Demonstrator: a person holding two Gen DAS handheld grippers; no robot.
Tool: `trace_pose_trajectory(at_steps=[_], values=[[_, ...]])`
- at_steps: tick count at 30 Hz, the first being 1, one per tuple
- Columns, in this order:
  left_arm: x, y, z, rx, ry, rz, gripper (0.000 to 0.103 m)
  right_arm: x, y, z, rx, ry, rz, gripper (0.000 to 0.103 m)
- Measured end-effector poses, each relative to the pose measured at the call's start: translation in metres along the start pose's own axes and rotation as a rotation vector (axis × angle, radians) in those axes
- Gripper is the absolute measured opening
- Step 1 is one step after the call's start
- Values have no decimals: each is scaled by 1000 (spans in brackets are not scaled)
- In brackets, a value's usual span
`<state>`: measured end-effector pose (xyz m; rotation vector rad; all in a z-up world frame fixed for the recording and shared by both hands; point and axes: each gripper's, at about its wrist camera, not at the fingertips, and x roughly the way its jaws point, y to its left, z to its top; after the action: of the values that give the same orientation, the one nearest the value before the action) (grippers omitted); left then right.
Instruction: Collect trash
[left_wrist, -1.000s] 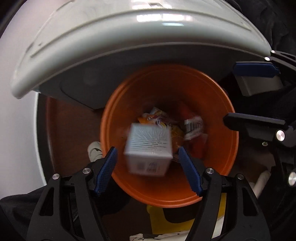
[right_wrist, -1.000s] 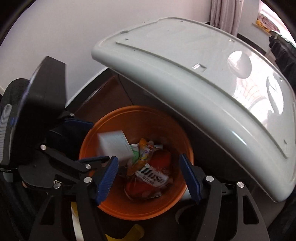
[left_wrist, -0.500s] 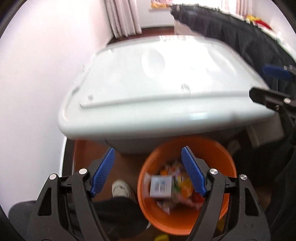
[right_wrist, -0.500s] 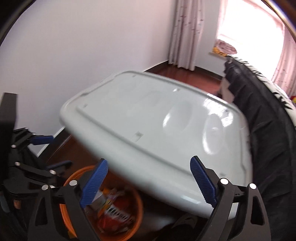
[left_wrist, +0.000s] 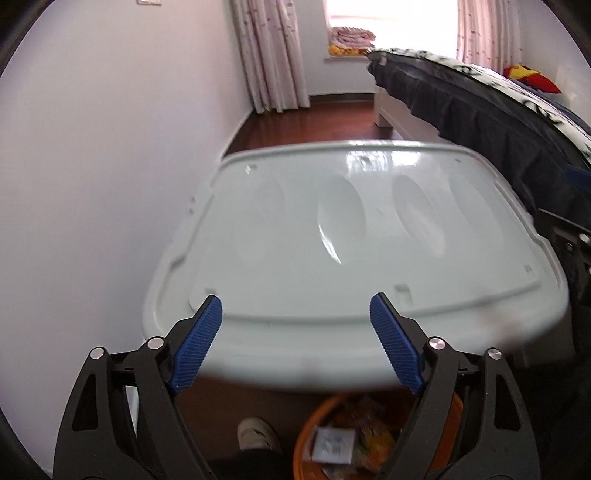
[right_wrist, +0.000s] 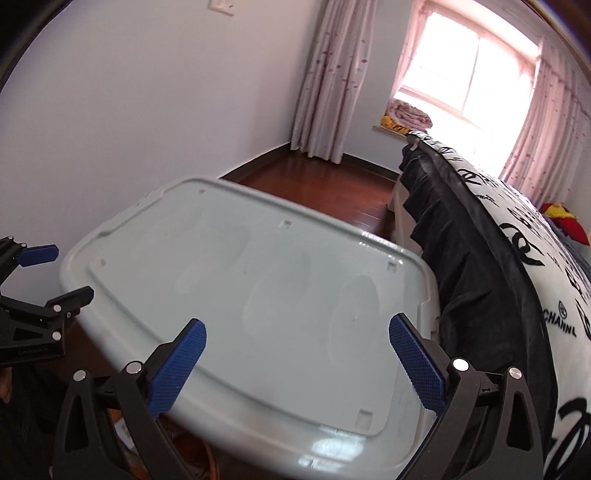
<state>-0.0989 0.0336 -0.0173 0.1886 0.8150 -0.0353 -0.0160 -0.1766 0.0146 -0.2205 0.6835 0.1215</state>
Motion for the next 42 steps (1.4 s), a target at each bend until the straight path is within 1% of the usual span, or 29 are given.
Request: trace_pose_trajectory(at_steps=[3, 7, 8, 9, 10, 12, 15, 17, 19, 21, 23, 27, 29, 32, 34, 37, 42], values=[[6, 3, 20, -21, -26, 1, 85, 6, -10, 11, 28, -17, -4, 98], [15, 0, 42, -23, -50, -6, 85, 14, -23, 24, 52, -39, -4, 98], [15, -1, 46, -25, -64, -5, 86, 16, -25, 27, 54, -43, -7, 98], [16, -1, 50, -25, -76, -9, 88, 19, -26, 30, 55, -44, -10, 98], [17, -3, 53, -24, -84, -8, 90, 24, -28, 33, 53, -43, -18, 98], [19, -6, 60, -21, -100, 19, 91, 29, -29, 38, 48, -46, -37, 98], [26, -8, 73, -20, -113, 8, 91, 38, -37, 48, 69, -55, -54, 98], [31, -8, 83, -33, -120, 6, 91, 45, -42, 54, 79, -58, -88, 98], [35, -8, 92, -44, -129, 2, 91, 51, -49, 60, 100, -60, -85, 98], [41, -9, 101, -48, -144, 26, 91, 56, -54, 64, 112, -71, -97, 98], [44, -10, 107, -44, -167, 62, 91, 62, -59, 69, 111, -75, -98, 98], [51, -10, 117, -39, -200, 99, 92, 70, -63, 71, 104, -78, -109, 98], [53, -12, 120, -42, -221, 100, 92, 73, -64, 71, 110, -75, -107, 98], [57, -14, 125, -52, -229, 99, 92, 78, -66, 71, 94, -62, -117, 98], [61, -14, 127, -53, -224, 106, 93, 78, -71, 70, 97, -61, -128, 98], [66, -12, 130, -82, -220, 106, 93, 77, -83, 68, 139, -60, -107, 98], [71, -10, 132, -100, -209, 105, 93, 73, -92, 66, 166, -64, -112, 98]])
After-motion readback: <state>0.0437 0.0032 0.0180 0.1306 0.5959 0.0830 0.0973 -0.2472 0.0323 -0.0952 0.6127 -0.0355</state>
